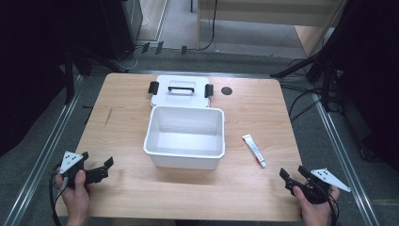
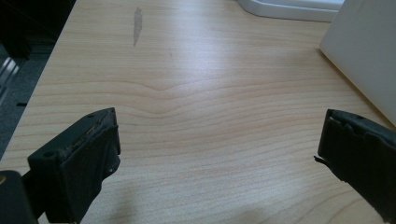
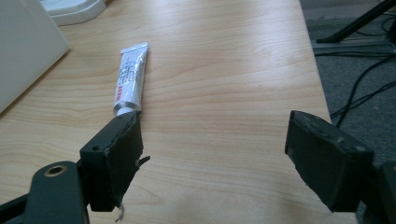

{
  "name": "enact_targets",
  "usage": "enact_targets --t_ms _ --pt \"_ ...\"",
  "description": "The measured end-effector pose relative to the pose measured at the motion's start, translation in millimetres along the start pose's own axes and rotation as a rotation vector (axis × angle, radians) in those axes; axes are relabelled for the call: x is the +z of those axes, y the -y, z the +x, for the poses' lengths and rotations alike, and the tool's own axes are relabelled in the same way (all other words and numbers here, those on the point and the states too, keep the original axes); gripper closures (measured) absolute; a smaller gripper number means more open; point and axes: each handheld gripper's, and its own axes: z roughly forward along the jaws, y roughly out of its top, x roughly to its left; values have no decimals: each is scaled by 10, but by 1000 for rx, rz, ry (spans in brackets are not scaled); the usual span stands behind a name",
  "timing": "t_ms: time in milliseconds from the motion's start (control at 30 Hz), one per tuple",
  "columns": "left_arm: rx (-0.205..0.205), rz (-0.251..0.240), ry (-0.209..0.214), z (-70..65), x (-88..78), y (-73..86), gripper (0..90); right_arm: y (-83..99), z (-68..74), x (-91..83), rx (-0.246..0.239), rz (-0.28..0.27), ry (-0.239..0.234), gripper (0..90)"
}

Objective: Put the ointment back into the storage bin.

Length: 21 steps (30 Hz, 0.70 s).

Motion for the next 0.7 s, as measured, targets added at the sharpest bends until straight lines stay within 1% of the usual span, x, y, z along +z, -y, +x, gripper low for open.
enact_targets --t_ms 67,100,133,167,200,233,267,300,367,400,433,467,500,567,600,633,667,700 --pt "0 0 2 -3 1 0 0 -14 5 -1 6 2 8 207" --pt "3 1 3 -5 0 0 0 -48 9 -1 21 23 29 215" --pt "5 2 1 -11 1 0 0 -48 9 -1 21 23 29 215" --pt "7 4 0 -15 4 -1 0 -79 11 -1 31 52 24 215" --pt "7 4 0 -15 4 -1 0 -79 11 -1 31 52 24 215" --pt "7 6 1 -11 4 -1 0 -113 18 2 17 84 20 215" --pt "7 6 1 -11 4 -1 0 -113 18 2 17 84 20 215" --pt "3 6 3 -8 5 0 0 -160 29 -3 -3 116 17 216" --pt "1 7 3 -10 5 -1 0 -214 41 0 -16 160 26 215" --pt "1 7 3 -10 5 -1 0 -214 41 0 -16 160 26 215" --pt "3 8 4 -11 7 -2 0 -263 60 2 -37 196 29 215" --pt "4 10 5 -11 7 -2 0 -263 60 2 -37 196 29 215" --pt "3 9 6 -12 10 -2 0 -300 86 17 -63 239 36 215" --pt "2 9 8 -8 9 -2 0 -324 116 42 -91 292 32 215" --pt "2 9 8 -8 9 -2 0 -324 116 42 -91 292 32 215" --pt "2 8 7 -8 7 -1 0 -346 145 85 -116 361 33 210" --pt "2 8 7 -8 7 -1 0 -346 145 85 -116 361 33 210" --pt "3 9 4 -11 6 -1 0 -357 162 108 -125 391 35 210"
